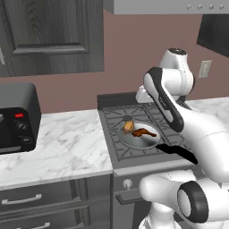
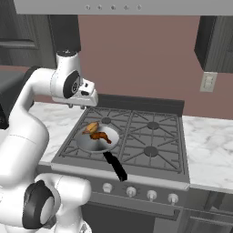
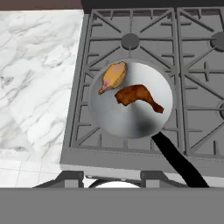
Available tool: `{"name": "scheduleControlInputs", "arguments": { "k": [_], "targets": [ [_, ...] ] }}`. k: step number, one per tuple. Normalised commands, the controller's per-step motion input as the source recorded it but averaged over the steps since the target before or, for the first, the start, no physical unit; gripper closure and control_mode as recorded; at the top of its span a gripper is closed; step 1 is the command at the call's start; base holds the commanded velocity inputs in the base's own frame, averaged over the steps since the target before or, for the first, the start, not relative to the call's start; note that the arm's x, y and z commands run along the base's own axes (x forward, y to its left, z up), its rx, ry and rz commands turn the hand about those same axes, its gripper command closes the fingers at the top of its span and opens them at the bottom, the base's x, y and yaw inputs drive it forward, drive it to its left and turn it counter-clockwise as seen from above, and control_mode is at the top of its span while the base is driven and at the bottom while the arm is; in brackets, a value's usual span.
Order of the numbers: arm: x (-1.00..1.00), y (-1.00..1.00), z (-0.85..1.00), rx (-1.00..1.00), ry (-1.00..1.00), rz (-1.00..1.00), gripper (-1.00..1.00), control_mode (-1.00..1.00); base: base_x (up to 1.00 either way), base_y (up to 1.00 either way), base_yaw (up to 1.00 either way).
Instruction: Take the chicken drumsticks from the pan and place one on each plate on the dining counter.
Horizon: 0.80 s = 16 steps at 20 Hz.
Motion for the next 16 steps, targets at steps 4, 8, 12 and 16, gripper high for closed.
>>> {"name": "scheduleControlInputs", "arguments": {
  "k": [4,8,12,16],
  "targets": [
    [-0.12,-0.02,-0.1,0.0,0.0,0.0,-1.0,-1.0,0.0,0.0,0.0],
    [-0.19,-0.03,-0.28,-0.01,0.06,0.0,-1.0,-1.0,0.0,0.0,0.0],
    [-0.19,-0.24,-0.39,-0.02,0.0,0.2,-1.0,-1.0,0.0,0.0,0.0],
    [-0.05,-0.22,-0.43,-0.05,0.02,0.35,-1.0,-1.0,0.0,0.0,0.0]
  ]
}}
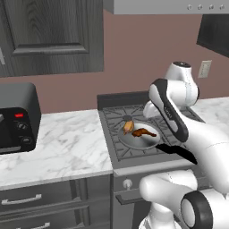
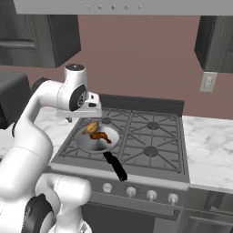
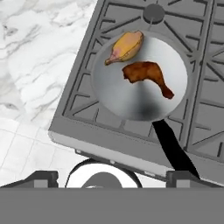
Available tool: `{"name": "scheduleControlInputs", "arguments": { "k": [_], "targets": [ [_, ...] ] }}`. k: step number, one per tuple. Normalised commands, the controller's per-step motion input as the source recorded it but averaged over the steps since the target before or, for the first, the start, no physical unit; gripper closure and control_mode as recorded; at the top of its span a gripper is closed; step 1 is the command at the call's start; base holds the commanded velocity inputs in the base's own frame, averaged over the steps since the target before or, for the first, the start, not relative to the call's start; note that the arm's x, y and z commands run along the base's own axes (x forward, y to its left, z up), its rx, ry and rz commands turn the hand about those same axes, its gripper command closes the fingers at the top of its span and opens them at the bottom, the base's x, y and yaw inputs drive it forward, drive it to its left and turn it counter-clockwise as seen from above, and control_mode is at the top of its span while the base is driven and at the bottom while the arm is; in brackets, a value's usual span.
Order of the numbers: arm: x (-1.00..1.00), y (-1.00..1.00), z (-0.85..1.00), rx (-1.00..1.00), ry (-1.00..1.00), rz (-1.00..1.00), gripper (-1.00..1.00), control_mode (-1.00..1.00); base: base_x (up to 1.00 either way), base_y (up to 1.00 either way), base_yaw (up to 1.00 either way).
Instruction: Take the chicken drumsticks from the pan and place one on each plate on the dining counter.
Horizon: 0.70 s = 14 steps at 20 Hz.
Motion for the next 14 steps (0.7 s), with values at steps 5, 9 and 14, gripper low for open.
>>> {"name": "scheduleControlInputs", "arguments": {
  "k": [5,9,14],
  "targets": [
    [0.03,-0.13,-0.28,-0.11,0.01,0.41,-1.0,-1.0,0.0,0.0,0.0],
    [0.14,-0.11,-0.18,-0.09,0.07,0.35,-1.0,-1.0,0.0,0.0,0.0],
    [0.18,-0.01,-0.18,-0.06,0.1,0.3,-1.0,-1.0,0.0,0.0,0.0]
  ]
}}
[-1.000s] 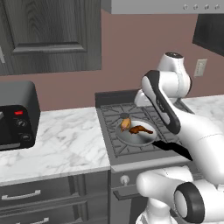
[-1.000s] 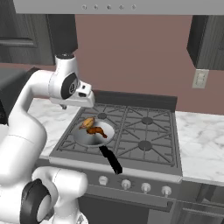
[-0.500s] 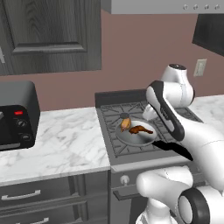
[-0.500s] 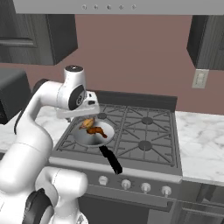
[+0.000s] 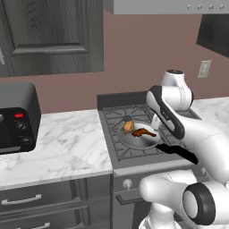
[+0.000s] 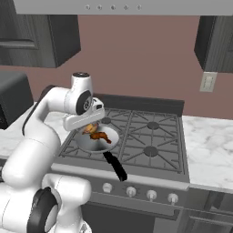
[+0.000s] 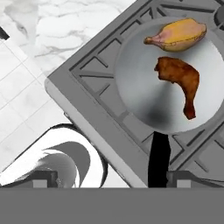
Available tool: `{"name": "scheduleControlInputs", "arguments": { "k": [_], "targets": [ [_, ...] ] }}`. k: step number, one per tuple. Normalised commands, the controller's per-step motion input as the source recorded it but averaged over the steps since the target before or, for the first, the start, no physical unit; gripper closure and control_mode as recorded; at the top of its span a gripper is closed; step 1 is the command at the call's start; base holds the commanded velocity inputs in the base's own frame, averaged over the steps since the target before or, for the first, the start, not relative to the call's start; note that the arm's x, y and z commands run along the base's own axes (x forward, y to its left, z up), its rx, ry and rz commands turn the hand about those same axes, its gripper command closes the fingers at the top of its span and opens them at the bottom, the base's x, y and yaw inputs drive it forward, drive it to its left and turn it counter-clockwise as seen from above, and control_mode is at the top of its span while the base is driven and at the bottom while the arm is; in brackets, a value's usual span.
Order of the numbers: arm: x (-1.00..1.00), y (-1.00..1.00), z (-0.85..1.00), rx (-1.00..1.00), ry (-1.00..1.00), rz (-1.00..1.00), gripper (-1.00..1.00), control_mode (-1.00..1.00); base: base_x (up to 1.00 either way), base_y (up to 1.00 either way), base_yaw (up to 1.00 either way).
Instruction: Take the chicken drumsticks from the pan and place one on each plate on the dining counter.
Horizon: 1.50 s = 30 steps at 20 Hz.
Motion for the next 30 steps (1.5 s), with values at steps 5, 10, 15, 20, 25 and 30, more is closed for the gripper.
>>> {"name": "scheduleControlInputs", "arguments": {
  "k": [5,10,15,20,25,30],
  "targets": [
    [0.35,0.0,-0.19,0.0,0.05,0.19,-1.0,-1.0,0.0,0.0,0.0],
    [0.42,0.0,-0.29,-0.01,0.0,0.03,-1.0,-1.0,0.0,0.0,0.0],
    [0.37,0.0,-0.34,-0.11,0.0,-0.01,-1.0,-1.0,0.0,0.0,0.0],
    [0.33,0.0,-0.34,-0.13,0.0,-0.09,-1.0,-1.0,0.0,0.0,0.0],
    [0.18,-0.03,-0.26,-0.06,0.0,-0.04,-1.0,-1.0,0.0,0.0,0.0],
    [0.18,0.0,-0.26,0.0,-0.02,-0.07,-1.0,-1.0,0.0,0.0,0.0]
  ]
}}
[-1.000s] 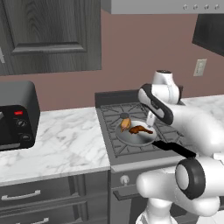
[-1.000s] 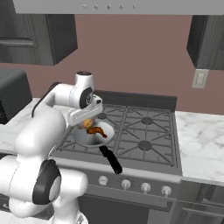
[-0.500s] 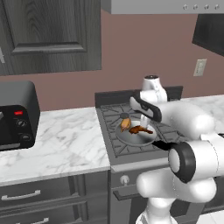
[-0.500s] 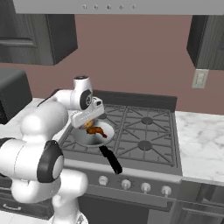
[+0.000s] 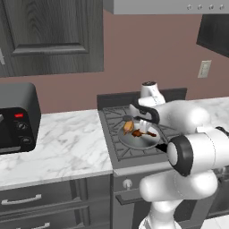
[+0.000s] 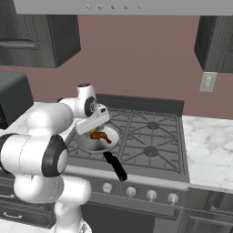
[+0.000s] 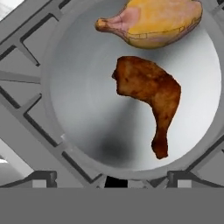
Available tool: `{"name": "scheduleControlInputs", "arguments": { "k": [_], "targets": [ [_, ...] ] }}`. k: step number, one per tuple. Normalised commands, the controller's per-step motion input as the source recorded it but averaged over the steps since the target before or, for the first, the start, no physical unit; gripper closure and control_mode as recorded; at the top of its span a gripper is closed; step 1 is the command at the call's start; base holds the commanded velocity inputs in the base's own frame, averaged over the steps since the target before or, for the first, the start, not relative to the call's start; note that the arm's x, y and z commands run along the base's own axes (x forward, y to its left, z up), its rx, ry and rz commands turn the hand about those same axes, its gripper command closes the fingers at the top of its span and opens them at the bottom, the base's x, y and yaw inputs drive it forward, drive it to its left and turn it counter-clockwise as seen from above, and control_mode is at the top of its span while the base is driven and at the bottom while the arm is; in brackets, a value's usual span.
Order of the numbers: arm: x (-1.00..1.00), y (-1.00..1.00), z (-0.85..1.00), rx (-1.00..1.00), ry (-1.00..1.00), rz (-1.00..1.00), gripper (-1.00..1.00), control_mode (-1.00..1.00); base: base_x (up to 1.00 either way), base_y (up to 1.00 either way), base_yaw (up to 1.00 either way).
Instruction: Take the chicken drumsticks from the pan and place one on each plate on the dining counter.
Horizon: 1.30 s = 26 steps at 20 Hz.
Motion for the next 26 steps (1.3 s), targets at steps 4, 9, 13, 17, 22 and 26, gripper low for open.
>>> {"name": "scheduleControlInputs", "arguments": {
  "k": [4,9,13,17,22,26],
  "targets": [
    [0.22,0.0,-0.28,0.0,0.0,-0.04,-1.0,-1.0,0.0,0.0,0.0],
    [0.31,0.0,-0.26,-0.01,-0.03,-0.02,-1.0,-1.0,0.0,0.0,0.0],
    [0.33,-0.02,-0.19,0.0,0.0,0.0,-1.0,-1.0,0.0,0.0,0.0],
    [0.17,-0.08,-0.17,0.0,0.0,0.0,-1.0,-1.0,0.0,0.0,0.0],
    [0.07,-0.03,-0.18,0.0,0.02,0.0,-1.0,-1.0,0.0,0.0,0.0],
    [0.16,-0.02,-0.17,0.0,0.02,0.0,-1.0,-1.0,0.0,0.0,0.0]
  ]
}}
